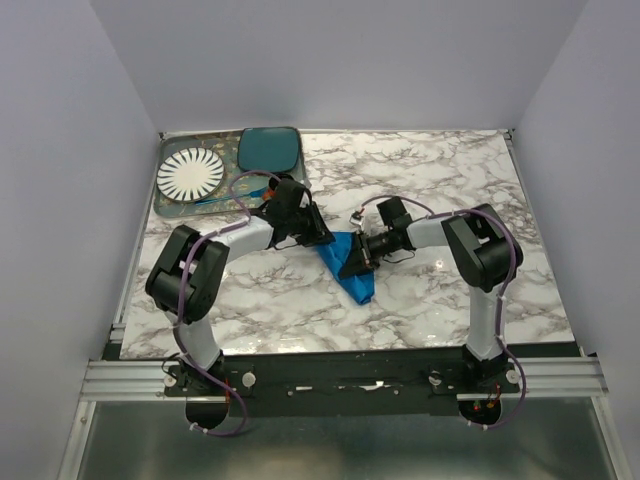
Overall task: Fold the napkin, place the utensils inside, and roll it up
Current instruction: Roll the napkin with the utensil
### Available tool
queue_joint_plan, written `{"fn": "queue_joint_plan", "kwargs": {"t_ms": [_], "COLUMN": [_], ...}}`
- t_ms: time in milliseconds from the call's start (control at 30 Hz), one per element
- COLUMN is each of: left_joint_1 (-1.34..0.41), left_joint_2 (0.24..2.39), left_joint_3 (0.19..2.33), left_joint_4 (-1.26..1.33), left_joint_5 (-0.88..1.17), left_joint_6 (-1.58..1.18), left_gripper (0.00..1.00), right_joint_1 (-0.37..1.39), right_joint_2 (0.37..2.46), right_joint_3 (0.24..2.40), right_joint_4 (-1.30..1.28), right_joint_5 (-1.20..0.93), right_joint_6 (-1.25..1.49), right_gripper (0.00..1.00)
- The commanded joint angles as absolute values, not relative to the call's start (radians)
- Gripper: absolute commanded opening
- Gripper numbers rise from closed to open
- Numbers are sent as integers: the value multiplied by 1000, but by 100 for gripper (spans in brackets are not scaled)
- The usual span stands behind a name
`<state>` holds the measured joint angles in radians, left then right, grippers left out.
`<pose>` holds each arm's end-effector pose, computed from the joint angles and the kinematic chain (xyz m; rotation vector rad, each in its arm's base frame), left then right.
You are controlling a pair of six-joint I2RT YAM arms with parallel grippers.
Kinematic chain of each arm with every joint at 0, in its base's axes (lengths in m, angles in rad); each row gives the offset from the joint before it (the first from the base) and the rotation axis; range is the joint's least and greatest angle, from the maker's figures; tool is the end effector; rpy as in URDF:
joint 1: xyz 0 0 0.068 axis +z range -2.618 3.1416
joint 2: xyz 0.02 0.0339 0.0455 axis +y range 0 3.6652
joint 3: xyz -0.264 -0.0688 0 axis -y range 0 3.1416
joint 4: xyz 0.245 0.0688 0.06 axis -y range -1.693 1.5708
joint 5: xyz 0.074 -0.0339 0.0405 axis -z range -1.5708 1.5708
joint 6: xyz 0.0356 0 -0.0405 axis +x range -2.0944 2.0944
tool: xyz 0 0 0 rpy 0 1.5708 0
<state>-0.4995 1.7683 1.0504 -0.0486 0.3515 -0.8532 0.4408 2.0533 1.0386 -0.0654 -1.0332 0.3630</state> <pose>0.3217 -0.1895 0.1819 -0.2573 2.5271 -1.0252 0.3182 0.1839 0.0896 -0.4776 2.6216 1.6376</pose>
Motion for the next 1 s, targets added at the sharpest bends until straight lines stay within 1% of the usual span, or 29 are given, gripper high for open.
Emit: {"fn": "queue_joint_plan", "kwargs": {"t_ms": [0,133,167,267,367,400,467,533,600,667,733,767,800,867,900,967], "left_joint_1": [-500,-502,-502,-499,-499,-500,-500,-500,-499,-500,-500,-499,-500,-500,-500,-499], "left_joint_2": [1825,1851,1862,1884,1904,1907,1911,1913,1920,1922,1925,1928,1928,1933,1934,1937], "left_joint_3": [1014,997,997,997,993,991,982,977,976,973,970,969,969,969,968,968], "left_joint_4": [17,49,49,46,46,48,55,57,57,60,64,64,64,66,66,67], "left_joint_5": [361,339,334,321,321,321,321,316,314,313,308,308,307,308,310,313], "left_joint_6": [-884,-887,-881,-870,-867,-867,-867,-864,-861,-862,-862,-862,-861,-862,-864,-865], "left_gripper": [29,28,28,27,26,25,25,25,25,24,24,24,24,23,23,23], "right_joint_1": [431,431,431,433,434,437,455,472,527,599,664,733,765,846,870,932], "right_joint_2": [2086,2051,2037,1955,1856,1832,1769,1715,1688,1654,1635,1637,1640,1658,1683,1707], "right_joint_3": [1032,1035,1038,1045,1061,1078,1100,1124,1138,1143,1138,1140,1143,1158,1163,1176], "right_joint_4": [-140,-170,-182,-239,-325,-368,-420,-471,-506,-511,-505,-505,-503,-506,-511,-509], "right_joint_5": [-991,-959,-945,-852,-752,-689,-617,-522,-401,-326,-154,-90,49,161,264,348], "right_joint_6": [357,344,336,307,275,261,244,229,218,221,224,224,229,222,221,216], "right_gripper": [25,26,30,38,41,42,47,48,52,56,59,63,64,66,66,69]}}
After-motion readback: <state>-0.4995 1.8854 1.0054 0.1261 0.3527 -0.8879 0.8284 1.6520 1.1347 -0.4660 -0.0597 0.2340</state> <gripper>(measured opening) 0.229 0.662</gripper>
